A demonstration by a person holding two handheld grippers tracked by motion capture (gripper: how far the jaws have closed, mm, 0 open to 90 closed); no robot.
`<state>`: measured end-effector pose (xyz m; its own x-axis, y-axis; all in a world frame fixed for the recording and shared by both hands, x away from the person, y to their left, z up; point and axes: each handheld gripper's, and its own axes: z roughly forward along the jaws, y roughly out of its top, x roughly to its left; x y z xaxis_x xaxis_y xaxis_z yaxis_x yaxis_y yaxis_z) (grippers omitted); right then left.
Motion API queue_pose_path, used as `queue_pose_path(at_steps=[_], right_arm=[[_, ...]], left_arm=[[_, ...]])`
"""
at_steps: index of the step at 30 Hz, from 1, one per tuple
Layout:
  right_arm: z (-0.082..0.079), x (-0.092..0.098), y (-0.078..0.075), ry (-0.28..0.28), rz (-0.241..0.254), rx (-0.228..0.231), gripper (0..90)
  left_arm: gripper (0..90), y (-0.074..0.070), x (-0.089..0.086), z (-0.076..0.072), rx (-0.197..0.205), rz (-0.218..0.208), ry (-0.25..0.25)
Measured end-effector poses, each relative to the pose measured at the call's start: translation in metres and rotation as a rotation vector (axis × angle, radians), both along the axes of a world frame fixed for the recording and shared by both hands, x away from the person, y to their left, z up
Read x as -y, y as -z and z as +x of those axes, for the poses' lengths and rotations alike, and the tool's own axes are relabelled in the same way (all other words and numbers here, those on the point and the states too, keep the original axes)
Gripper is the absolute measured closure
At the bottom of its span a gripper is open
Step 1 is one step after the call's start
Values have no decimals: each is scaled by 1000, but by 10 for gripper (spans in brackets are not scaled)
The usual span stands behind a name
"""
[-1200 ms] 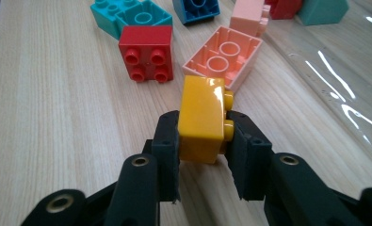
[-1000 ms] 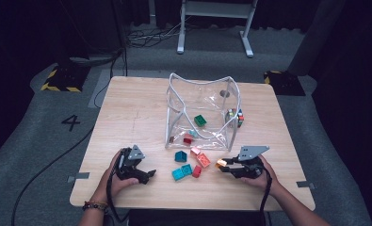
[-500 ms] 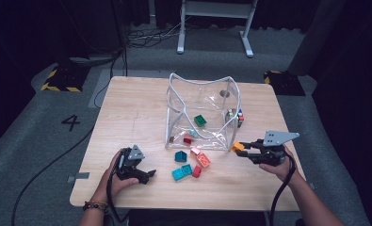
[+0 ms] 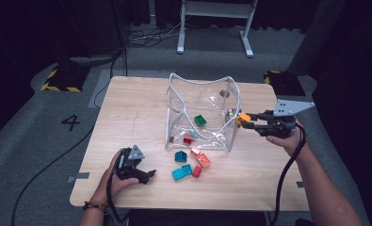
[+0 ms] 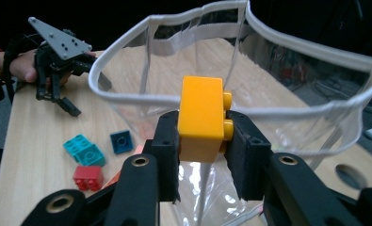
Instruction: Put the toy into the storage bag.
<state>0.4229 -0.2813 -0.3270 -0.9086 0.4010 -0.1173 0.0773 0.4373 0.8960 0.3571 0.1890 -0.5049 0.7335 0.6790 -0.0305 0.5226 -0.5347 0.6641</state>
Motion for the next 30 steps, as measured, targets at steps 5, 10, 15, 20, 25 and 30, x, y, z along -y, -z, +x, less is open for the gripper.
queue_pose_path(at_steps=[5,10,15,20,25,30], right_arm=[[10,-11,-24,-20,-3,22,673],[26,-27,-39,-48,-20,24,673],[47,-43,-44,-44,-65,11,673],[66,-57,-44,-37,-87,-10,672],[81,-73,-41,-41,-129,-14,672],[92,-89,-36,-38,-165,-33,672]], left_arm=[[50,0,0,0,0,0,0],[51,0,0,0,0,0,0],[50,0,0,0,-1,-1,0],[50,0,0,0,0,0,0],[50,0,0,0,-1,-1,0],[51,0,0,0,0,-1,0]])
